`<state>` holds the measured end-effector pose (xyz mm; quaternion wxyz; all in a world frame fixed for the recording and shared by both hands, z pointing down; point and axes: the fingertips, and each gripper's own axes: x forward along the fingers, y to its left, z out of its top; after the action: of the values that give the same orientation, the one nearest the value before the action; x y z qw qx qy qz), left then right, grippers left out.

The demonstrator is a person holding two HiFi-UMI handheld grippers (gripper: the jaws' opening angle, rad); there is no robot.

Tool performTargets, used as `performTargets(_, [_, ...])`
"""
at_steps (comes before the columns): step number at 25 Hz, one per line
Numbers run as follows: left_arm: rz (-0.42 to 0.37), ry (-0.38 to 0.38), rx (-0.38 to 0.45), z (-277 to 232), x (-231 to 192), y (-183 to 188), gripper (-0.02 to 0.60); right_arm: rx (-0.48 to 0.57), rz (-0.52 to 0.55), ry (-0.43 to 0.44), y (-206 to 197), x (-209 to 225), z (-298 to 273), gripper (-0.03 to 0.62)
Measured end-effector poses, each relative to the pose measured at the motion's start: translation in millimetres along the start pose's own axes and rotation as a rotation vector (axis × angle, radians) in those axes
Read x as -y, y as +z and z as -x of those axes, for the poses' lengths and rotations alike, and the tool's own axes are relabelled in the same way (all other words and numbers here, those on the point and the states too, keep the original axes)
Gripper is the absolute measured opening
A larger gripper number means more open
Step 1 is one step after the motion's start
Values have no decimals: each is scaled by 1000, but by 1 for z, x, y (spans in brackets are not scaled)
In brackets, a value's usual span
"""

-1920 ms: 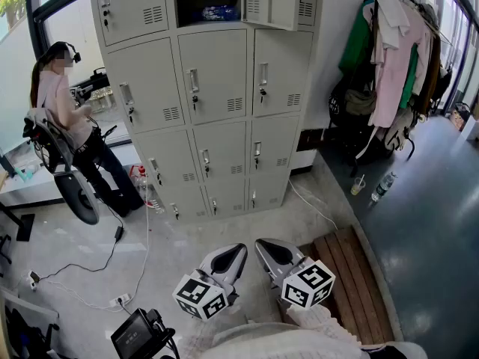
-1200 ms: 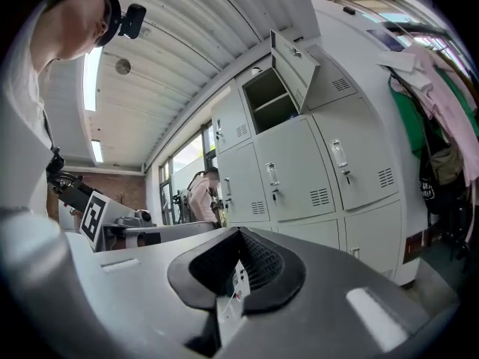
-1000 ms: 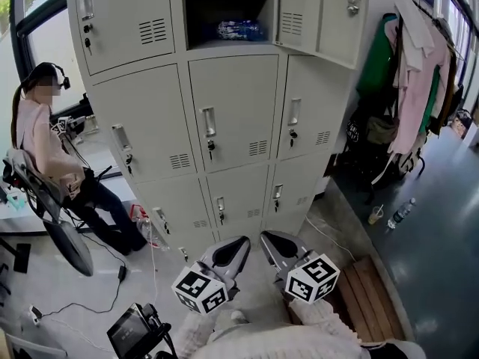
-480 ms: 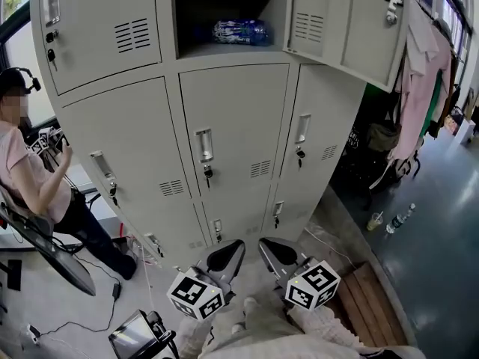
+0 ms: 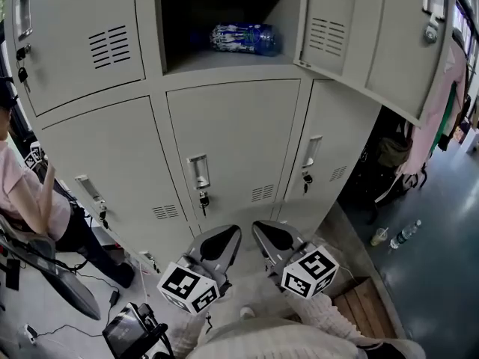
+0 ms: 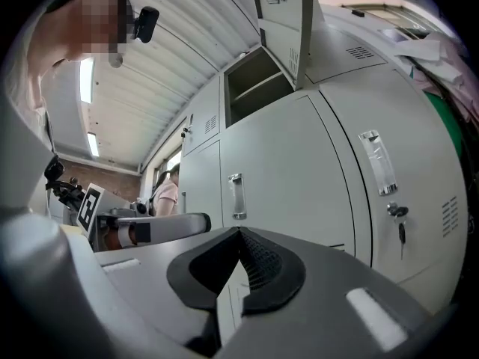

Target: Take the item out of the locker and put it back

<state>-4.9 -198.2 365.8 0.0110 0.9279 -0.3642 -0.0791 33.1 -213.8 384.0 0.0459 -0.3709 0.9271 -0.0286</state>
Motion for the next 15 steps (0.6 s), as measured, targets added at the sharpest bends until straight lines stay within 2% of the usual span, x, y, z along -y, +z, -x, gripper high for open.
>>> performTargets(7, [-14,-9,90,-44,-17,35,6,48,33,31,34,36,-24,-5])
performTargets(11, [-23,-17,91,-57,-21,43,6,52,63,51,44,46,-35,-5])
performTargets(15, [-39,-26,79,-63,-29,55,6,102,99,24,67,56,-40,-5])
